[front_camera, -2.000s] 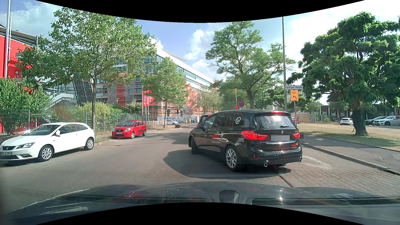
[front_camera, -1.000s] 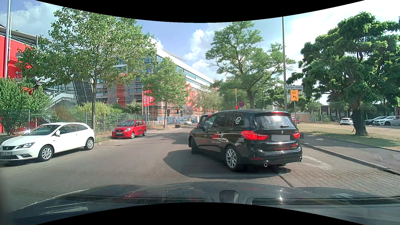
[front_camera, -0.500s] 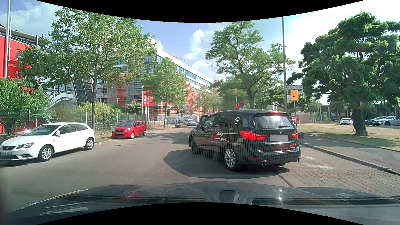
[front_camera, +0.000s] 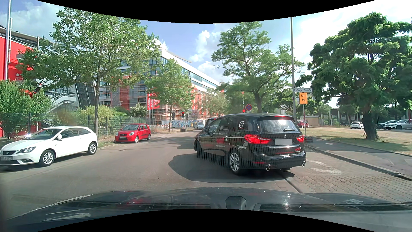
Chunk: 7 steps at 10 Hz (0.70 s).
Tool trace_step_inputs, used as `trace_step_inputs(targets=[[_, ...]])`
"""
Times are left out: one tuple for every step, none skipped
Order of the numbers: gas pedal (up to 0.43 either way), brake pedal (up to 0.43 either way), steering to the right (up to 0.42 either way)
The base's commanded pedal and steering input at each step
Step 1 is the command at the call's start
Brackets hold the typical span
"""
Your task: Follow the waypoints while adhering to traffic rules and regulations
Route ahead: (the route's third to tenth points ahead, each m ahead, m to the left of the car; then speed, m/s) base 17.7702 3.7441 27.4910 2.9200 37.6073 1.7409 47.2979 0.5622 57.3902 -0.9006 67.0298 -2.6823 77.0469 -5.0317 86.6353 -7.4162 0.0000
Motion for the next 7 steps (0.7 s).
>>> trace_step_inputs(targets=[[0.0, 0.268, 0.0], [0.0, 0.268, 0.0], [0.0, 0.268, 0.0], [0.0, 0.268, 0.0], [0.0, 0.268, 0.0], [0.0, 0.268, 0.0], [0.0, 0.268, 0.0]])
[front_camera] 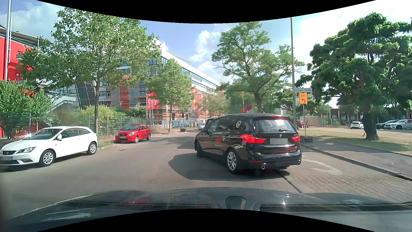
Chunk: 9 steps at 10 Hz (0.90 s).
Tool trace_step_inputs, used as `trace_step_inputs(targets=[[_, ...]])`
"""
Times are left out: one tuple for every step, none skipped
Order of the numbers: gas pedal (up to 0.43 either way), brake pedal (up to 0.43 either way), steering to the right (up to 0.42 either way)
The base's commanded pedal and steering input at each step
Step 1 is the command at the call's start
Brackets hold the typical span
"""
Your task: Follow the waypoints while adhering to traffic rules and regulations
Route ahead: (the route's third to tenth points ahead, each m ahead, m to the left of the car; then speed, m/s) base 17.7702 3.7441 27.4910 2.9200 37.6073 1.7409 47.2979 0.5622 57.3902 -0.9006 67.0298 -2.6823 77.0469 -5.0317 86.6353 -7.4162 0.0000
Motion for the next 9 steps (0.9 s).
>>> trace_step_inputs(targets=[[0.0, 0.268, 0.0], [0.0, 0.268, 0.0], [0.0, 0.268, 0.0], [0.0, 0.268, 0.0], [0.0, 0.268, 0.0], [0.0, 0.268, 0.0], [0.0, 0.268, 0.0], [0.0, 0.268, 0.0], [0.0, 0.268, 0.0]])
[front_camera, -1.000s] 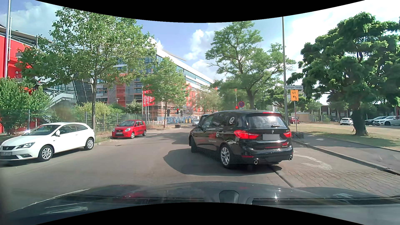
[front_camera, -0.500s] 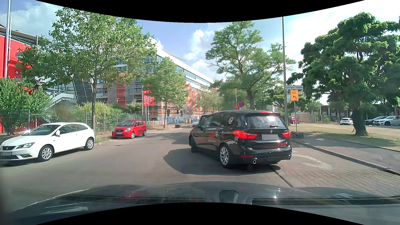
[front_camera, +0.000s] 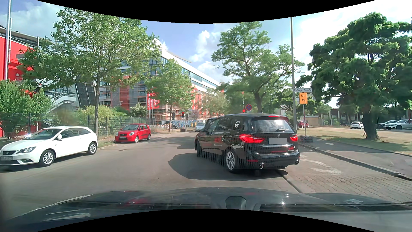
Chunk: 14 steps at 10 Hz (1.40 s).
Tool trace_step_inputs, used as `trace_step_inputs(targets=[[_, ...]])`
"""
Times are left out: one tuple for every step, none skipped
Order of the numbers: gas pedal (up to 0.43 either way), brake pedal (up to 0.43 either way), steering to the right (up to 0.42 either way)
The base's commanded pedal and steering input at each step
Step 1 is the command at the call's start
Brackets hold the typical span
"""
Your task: Follow the waypoints while adhering to traffic rules and regulations
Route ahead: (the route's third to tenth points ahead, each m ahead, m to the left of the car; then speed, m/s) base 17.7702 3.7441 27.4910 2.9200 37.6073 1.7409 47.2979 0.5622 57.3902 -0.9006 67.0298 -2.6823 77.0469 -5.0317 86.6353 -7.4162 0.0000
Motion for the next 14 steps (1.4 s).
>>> trace_step_inputs(targets=[[0.0, 0.268, 0.0], [0.0, 0.268, 0.0], [0.0, 0.268, 0.0], [0.0, 0.268, 0.0], [0.0, 0.268, 0.0], [0.0, 0.268, 0.0], [0.0, 0.268, 0.0], [0.0, 0.268, 0.0], [0.0, 0.268, 0.0], [0.0, 0.268, 0.0], [0.0, 0.268, 0.0], [0.0, 0.268, 0.0], [0.0, 0.268, 0.0], [0.0, 0.268, 0.0]])
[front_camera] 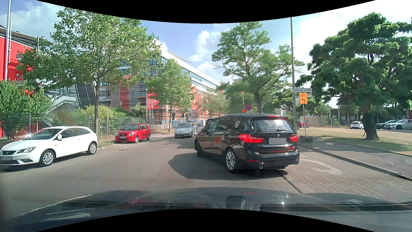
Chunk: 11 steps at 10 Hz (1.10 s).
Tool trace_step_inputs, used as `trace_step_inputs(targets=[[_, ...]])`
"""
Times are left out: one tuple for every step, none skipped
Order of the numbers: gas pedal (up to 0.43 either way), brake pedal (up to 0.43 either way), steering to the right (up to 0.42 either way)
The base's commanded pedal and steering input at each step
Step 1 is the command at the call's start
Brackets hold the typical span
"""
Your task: Follow the waypoints while adhering to traffic rules and regulations
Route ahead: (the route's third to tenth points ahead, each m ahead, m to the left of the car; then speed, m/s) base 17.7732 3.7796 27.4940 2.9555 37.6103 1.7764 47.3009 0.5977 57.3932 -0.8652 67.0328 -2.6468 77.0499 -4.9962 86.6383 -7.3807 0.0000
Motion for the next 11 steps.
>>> trace_step_inputs(targets=[[0.0, 0.268, 0.0], [0.0, 0.268, 0.0], [0.0, 0.268, 0.0], [0.0, 0.268, 0.0], [0.0, 0.268, 0.0], [0.0, 0.268, 0.0], [0.0, 0.268, 0.0], [0.0, 0.268, 0.0], [0.0, 0.268, 0.0], [0.0, 0.268, 0.0], [0.0, 0.268, 0.0]])
